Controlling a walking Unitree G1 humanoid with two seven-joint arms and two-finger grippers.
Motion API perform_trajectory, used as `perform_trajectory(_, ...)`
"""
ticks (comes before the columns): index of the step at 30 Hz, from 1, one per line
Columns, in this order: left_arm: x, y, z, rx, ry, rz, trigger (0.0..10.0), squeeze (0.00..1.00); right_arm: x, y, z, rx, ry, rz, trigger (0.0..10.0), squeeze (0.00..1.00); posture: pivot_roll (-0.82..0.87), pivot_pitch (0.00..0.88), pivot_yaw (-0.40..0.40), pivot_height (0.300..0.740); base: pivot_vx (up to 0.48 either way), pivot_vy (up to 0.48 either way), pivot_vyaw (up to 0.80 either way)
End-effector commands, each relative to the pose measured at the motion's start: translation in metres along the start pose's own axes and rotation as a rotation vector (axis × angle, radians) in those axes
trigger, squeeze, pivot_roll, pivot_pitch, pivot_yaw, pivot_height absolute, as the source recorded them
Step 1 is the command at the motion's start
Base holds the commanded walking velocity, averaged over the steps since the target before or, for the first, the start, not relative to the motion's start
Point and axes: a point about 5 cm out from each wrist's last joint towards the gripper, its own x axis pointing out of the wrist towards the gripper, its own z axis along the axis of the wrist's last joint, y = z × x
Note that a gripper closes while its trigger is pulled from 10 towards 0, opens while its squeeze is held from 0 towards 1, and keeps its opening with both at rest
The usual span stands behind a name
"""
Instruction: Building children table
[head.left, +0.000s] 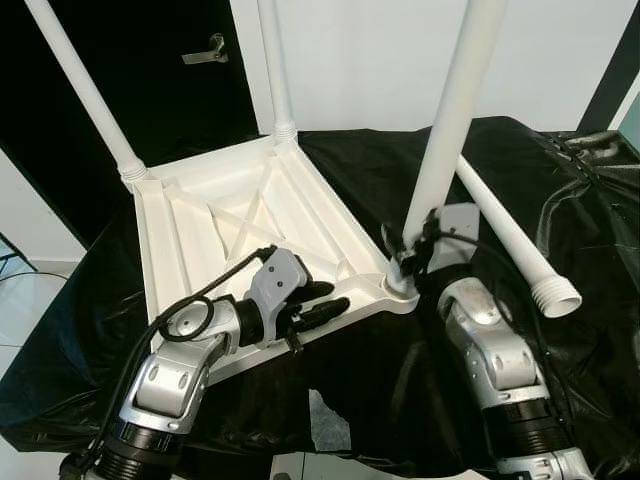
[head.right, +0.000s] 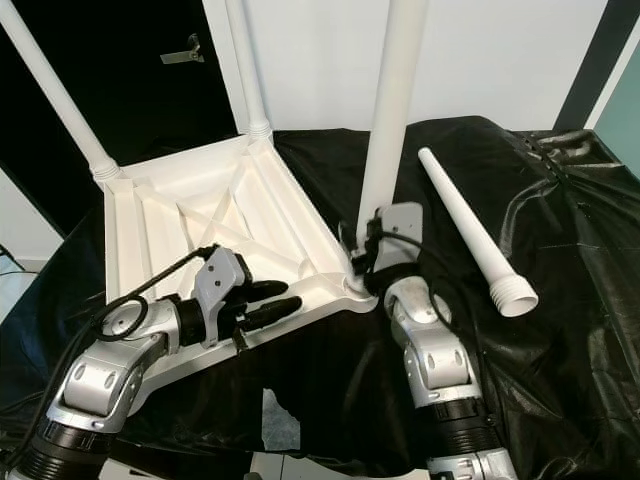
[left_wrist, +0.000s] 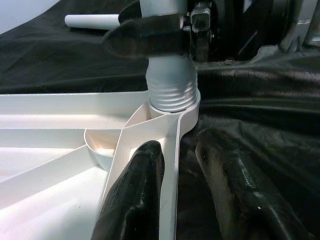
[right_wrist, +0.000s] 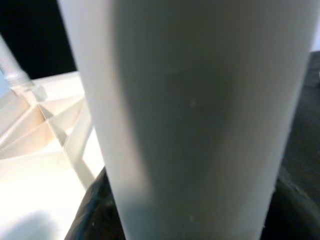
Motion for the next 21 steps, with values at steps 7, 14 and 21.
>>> perform_trajectory(7,0.001,0.006,0.007,0.017,-0.026,0.089,10.0,0.00,0.000,0.007,-0.018,0.002,0.085,0.045,10.0,0.00,0.05,0.000,0.059,0.740,0.000,0.000,0.00)
perform_trajectory(14,0.001,0.004,0.009,0.011,-0.037,0.085,10.0,0.00,-0.001,0.003,-0.024,-0.026,0.102,0.041,10.0,0.00,0.05,0.000,0.061,0.740,0.000,0.000,0.00)
perform_trajectory(21,0.007,-0.004,0.008,0.001,-0.043,0.074,10.0,0.00,-0.012,0.005,-0.042,-0.107,0.098,0.122,10.0,0.00,0.04,0.000,0.069,0.740,0.000,0.000,0.00)
